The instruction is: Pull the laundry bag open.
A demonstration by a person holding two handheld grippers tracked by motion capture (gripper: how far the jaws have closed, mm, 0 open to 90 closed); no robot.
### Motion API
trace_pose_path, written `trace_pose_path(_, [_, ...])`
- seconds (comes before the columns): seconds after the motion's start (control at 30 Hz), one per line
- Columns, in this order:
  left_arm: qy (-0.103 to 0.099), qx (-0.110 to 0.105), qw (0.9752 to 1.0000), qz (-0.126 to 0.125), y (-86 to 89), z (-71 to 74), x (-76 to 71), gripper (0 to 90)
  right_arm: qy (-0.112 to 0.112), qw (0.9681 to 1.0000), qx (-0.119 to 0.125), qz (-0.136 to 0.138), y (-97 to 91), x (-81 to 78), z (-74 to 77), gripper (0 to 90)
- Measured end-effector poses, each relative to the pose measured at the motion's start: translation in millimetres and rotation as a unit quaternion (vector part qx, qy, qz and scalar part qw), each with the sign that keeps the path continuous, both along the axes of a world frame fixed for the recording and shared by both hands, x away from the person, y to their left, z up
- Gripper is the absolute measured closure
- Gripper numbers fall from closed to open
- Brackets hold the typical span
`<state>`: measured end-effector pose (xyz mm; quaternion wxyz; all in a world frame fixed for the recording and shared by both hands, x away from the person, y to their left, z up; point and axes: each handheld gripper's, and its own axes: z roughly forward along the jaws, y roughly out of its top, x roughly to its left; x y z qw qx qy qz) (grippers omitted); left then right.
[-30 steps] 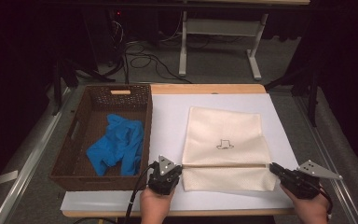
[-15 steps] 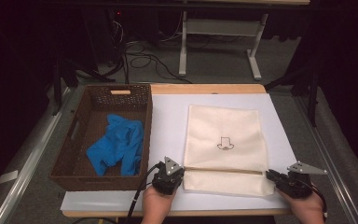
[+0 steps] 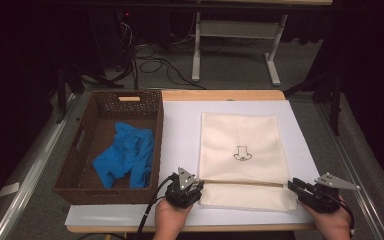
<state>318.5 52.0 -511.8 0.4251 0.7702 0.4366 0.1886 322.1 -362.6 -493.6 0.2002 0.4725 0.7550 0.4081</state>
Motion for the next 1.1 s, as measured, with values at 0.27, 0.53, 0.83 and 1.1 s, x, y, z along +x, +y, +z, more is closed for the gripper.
trace_pose_path(0.27, [0.002,-0.009,0.9996,-0.026,1.9,13.7,-2.7,38.6,-0.047,0.9986,0.013,0.018,1.4,-4.1,8.4,47.9])
trace_pose_path(0.53, [-0.033,-0.033,0.9988,-0.016,3.3,18.0,-8.0,30.6,-0.076,0.9969,0.010,0.020,3.4,-5.8,15.8,33.3])
trace_pose_path(0.83, [-0.054,-0.026,0.9981,-0.015,9.7,26.6,-4.8,14.7,-0.070,0.9974,-0.002,0.017,11.3,-3.7,15.0,13.5])
trace_pose_path(1.1, [-0.045,-0.027,0.9985,-0.016,9.2,30.6,2.8,2.1,-0.084,0.9963,-0.011,0.013,14.6,-1.9,19.3,3.6])
